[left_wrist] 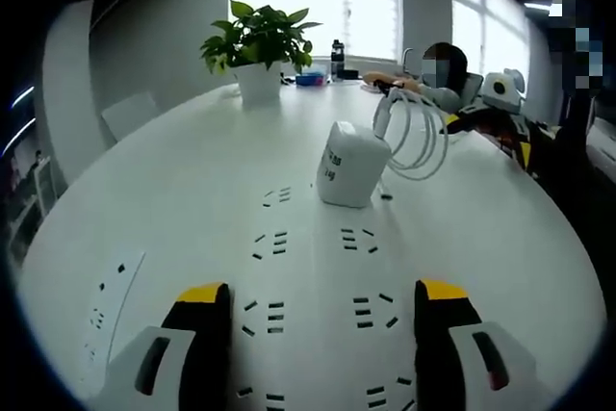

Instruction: Straighten the power strip on the desk, plug the charger into it

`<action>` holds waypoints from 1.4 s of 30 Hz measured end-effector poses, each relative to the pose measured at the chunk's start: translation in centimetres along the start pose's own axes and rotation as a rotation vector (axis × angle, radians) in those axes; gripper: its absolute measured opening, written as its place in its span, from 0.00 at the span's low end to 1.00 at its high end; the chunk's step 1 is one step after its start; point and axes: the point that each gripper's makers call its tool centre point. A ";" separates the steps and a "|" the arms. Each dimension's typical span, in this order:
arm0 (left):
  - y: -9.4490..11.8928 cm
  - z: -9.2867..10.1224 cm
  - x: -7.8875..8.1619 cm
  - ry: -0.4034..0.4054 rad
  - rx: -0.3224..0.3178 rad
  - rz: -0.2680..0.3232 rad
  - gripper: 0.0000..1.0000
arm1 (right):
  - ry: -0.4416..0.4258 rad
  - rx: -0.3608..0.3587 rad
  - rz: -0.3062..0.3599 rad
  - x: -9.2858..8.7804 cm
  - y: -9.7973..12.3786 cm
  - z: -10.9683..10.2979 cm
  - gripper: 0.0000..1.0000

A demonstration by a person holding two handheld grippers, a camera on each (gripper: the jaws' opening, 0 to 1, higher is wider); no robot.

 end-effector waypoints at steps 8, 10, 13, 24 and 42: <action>-0.8 0.2 -0.4 -0.001 0.012 0.027 0.79 | -0.001 0.015 0.008 -0.1 0.0 -0.5 0.94; -1.0 0.2 -0.4 0.002 0.008 0.035 0.78 | 0.001 0.014 0.012 0.0 0.0 -0.5 0.93; -1.1 0.3 -0.4 0.003 0.004 0.036 0.78 | 0.006 0.011 0.014 0.2 0.2 -0.5 0.93; -1.3 1.6 -1.1 -0.011 -0.010 0.025 0.78 | 0.020 0.010 0.010 0.5 0.0 -1.0 0.93; -0.8 3.0 -1.7 -0.018 -0.019 0.026 0.78 | 0.050 0.010 0.009 1.0 0.1 -2.0 0.93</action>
Point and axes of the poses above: the point that each gripper's makers call its tool centre point, and the gripper's own axes: y roughly backward along the fingers, z roughly to its right, x roughly out of its top
